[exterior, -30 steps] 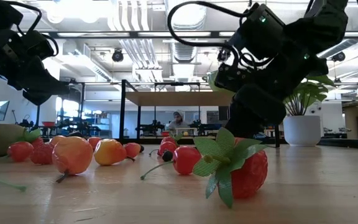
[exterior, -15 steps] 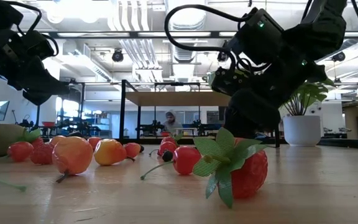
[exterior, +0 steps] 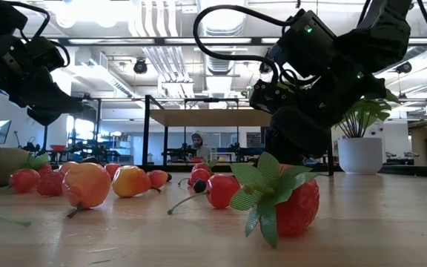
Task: Build produce basket
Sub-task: Put the blueberry into the green basket
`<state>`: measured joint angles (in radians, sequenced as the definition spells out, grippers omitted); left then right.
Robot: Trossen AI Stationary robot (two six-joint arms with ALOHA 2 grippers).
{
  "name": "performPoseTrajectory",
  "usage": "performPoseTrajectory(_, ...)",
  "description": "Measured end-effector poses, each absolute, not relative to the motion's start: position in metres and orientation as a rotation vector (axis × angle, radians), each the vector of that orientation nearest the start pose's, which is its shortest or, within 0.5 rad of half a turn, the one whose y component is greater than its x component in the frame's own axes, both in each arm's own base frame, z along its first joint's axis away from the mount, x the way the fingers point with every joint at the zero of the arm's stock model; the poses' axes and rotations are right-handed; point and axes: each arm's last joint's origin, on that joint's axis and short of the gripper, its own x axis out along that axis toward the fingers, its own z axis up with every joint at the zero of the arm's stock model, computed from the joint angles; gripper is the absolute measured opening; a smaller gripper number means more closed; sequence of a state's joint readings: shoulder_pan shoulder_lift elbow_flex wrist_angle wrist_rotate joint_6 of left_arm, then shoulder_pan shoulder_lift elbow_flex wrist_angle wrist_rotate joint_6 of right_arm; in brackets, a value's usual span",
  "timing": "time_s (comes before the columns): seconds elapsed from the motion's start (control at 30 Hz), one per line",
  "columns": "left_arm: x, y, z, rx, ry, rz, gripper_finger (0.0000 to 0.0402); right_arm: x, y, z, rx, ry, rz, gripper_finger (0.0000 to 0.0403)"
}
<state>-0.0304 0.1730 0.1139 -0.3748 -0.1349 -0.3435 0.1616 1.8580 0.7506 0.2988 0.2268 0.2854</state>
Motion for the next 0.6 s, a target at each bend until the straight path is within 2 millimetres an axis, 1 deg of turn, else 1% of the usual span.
performPoseTrajectory(0.27, 0.096, 0.001, 0.154, -0.302, 0.41, 0.176, 0.0021, 0.321, 0.046, 0.096, 0.115, 0.777, -0.171, 0.0057)
performPoseTrajectory(0.37, 0.096, 0.001, 0.154, -0.302, 0.41, 0.176, 0.0021, 0.318, 0.045, 0.101, 0.11, 0.779, -0.169, 0.0057)
performPoseTrajectory(0.43, 0.096, 0.001, 0.154, -0.302, 0.41, 0.176, 0.0021, 0.317, 0.045, 0.106, 0.106, 0.768, -0.164, 0.0055)
performPoseTrajectory(0.6, 0.096, 0.001, 0.154, -0.302, 0.41, 0.176, 0.0021, 0.314, 0.044, 0.135, 0.099, 0.697, -0.149, 0.005)
